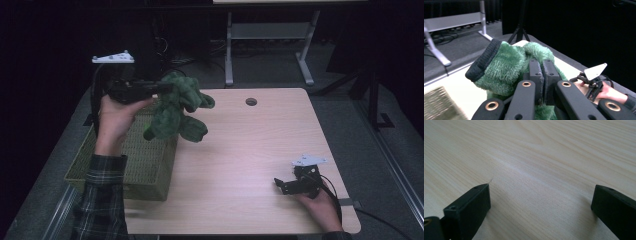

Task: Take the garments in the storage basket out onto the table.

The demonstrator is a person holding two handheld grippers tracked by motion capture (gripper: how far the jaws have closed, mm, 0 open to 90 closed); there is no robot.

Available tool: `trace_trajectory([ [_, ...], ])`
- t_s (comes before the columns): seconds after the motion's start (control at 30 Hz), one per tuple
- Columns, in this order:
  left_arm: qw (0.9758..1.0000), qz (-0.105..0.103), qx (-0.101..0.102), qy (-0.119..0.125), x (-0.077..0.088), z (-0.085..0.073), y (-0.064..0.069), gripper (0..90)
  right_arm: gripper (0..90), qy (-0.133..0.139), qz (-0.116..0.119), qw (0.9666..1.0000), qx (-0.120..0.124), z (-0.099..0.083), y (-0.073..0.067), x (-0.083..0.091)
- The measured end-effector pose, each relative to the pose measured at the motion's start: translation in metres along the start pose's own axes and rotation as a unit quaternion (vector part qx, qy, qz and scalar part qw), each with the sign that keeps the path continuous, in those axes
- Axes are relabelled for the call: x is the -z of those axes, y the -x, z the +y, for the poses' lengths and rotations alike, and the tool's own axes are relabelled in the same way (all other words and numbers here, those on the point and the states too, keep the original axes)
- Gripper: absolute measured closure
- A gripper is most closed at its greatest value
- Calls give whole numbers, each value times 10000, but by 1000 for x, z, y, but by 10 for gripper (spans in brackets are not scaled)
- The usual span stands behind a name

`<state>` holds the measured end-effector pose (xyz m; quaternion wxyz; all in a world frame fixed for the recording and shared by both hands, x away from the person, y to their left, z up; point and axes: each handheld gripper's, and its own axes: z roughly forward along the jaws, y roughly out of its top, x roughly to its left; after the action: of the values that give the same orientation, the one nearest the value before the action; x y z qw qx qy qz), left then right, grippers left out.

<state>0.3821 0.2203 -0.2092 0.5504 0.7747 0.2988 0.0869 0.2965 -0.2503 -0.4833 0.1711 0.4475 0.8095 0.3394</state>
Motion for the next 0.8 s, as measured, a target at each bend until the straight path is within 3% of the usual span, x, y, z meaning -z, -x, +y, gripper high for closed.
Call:
trace_trajectory([
  [0.37,9991,-431,37,-43,-49,-5,20,878,21,-14,15,10000,-24,0,-1,0],
  [0.8,9962,-787,41,-371,-101,-25,42,878,21,-16,31,10000,-21,0,-1,0],
])
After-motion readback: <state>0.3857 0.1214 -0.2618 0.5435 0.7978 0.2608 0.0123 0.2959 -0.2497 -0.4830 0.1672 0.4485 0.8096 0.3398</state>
